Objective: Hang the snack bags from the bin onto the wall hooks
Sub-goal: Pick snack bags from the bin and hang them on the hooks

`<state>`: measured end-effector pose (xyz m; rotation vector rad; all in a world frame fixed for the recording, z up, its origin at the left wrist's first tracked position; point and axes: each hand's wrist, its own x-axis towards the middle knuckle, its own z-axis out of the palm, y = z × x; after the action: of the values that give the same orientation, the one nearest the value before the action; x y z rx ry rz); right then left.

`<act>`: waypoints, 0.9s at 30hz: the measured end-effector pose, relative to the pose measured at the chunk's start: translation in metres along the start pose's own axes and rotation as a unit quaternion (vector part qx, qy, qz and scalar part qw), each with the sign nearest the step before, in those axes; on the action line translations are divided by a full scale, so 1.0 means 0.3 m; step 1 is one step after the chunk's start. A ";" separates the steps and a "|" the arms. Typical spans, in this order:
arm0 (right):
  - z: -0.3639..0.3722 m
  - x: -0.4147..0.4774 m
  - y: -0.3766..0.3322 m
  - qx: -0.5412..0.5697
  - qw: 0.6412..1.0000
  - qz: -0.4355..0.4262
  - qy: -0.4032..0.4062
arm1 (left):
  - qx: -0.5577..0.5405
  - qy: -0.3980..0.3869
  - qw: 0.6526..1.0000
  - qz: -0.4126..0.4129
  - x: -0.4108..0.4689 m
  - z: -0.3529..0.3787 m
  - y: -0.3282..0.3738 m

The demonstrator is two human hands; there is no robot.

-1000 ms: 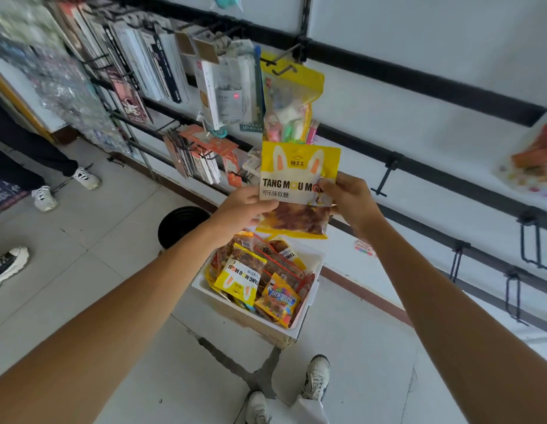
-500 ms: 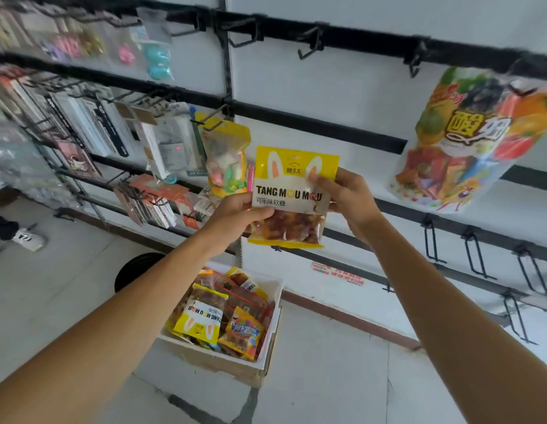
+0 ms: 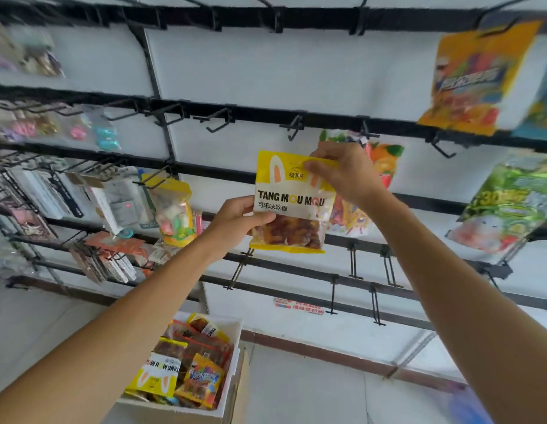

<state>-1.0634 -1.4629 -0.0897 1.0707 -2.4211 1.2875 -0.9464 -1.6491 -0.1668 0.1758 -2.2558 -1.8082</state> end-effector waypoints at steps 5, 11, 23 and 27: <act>-0.177 -0.024 -0.003 -0.008 1.000 -0.007 0.025 | 0.014 -0.029 0.999 0.028 0.035 0.114 0.110; -0.356 -0.030 -0.001 -0.023 0.998 -0.035 0.046 | -0.003 -0.034 0.998 0.050 0.065 0.227 0.256; -0.514 0.099 -0.067 -0.040 0.992 -0.054 0.105 | 0.101 -0.027 0.990 0.090 0.180 0.186 0.418; -0.493 0.173 -0.083 -0.044 0.990 -0.056 0.122 | 0.135 -0.031 0.985 0.108 0.237 0.140 0.437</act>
<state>-1.1066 -1.3822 0.0400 0.9509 -2.1841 1.1862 -1.0181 -1.5974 -0.0396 -0.0756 -2.4482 -1.4167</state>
